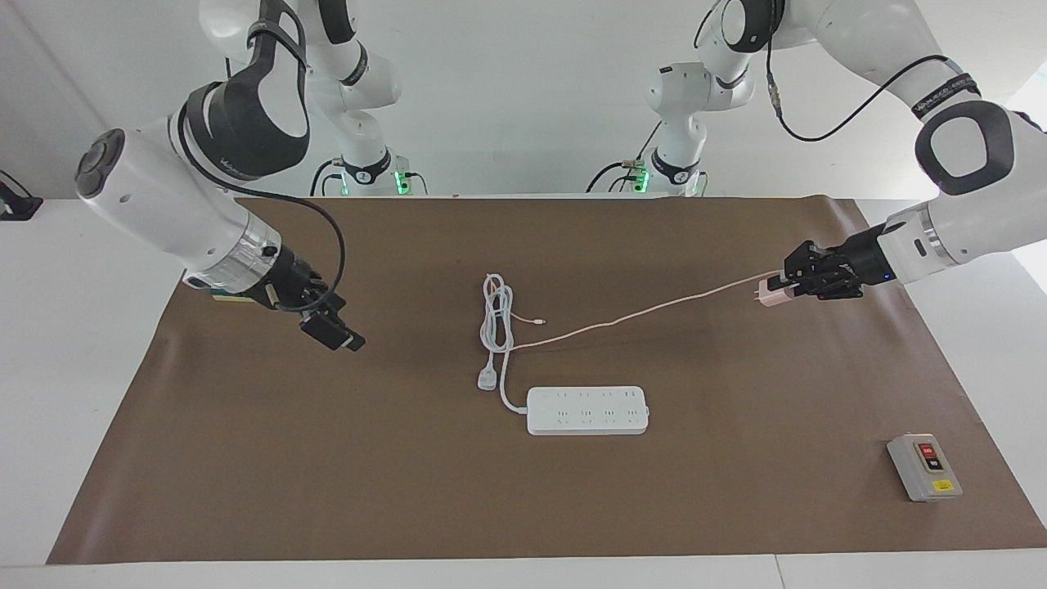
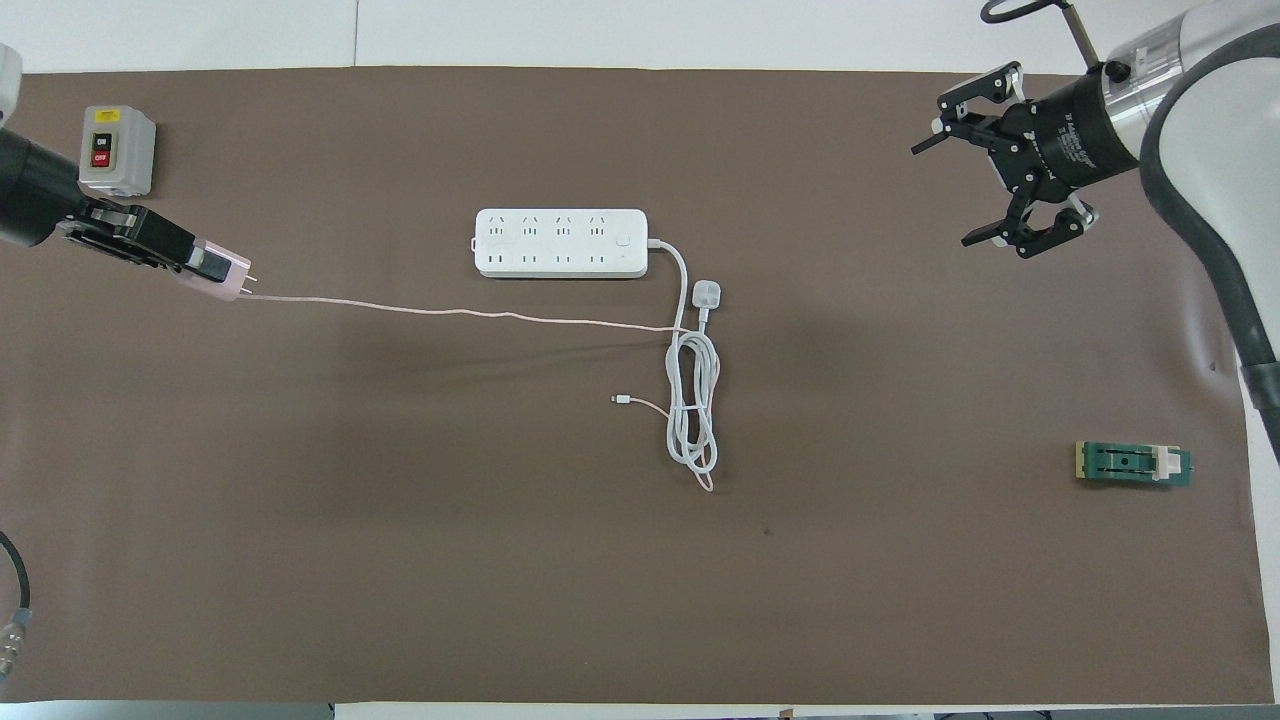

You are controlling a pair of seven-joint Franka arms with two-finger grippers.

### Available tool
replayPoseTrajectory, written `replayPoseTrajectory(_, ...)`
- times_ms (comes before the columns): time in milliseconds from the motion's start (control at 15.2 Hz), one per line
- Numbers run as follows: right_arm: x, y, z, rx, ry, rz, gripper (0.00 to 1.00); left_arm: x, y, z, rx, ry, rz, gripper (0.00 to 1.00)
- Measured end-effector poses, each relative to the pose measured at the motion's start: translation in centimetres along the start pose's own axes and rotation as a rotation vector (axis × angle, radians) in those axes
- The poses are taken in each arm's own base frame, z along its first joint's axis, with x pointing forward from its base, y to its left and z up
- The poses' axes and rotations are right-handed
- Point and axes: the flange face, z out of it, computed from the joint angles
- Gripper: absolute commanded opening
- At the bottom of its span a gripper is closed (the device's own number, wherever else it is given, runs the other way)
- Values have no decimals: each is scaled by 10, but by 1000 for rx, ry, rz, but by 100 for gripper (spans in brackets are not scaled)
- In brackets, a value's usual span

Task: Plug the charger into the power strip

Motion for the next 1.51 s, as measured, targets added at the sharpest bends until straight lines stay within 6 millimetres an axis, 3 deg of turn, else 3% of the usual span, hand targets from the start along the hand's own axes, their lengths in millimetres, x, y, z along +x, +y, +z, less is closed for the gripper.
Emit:
replayPoseTrajectory(394,22,46,-38,-151,76,-449,100,-13,-19,-37,141,31,-57,0)
replayPoseTrajectory(657,20,72,-61,-266,123,-713,100,-13,-22,-44,199,46,-177,0)
replayPoseTrajectory(986,-4,110,-97,-310,136,-914,100,4,17,-28,349,12,-239,0)
replayPoseTrajectory(1183,-17,131,-107,-360,111,-922,100,10,21,-29,352,97,-492,0)
replayPoseTrajectory(1511,-24,130,-104,-447,127,-948,100,39,67,-1,347,189,-724,0)
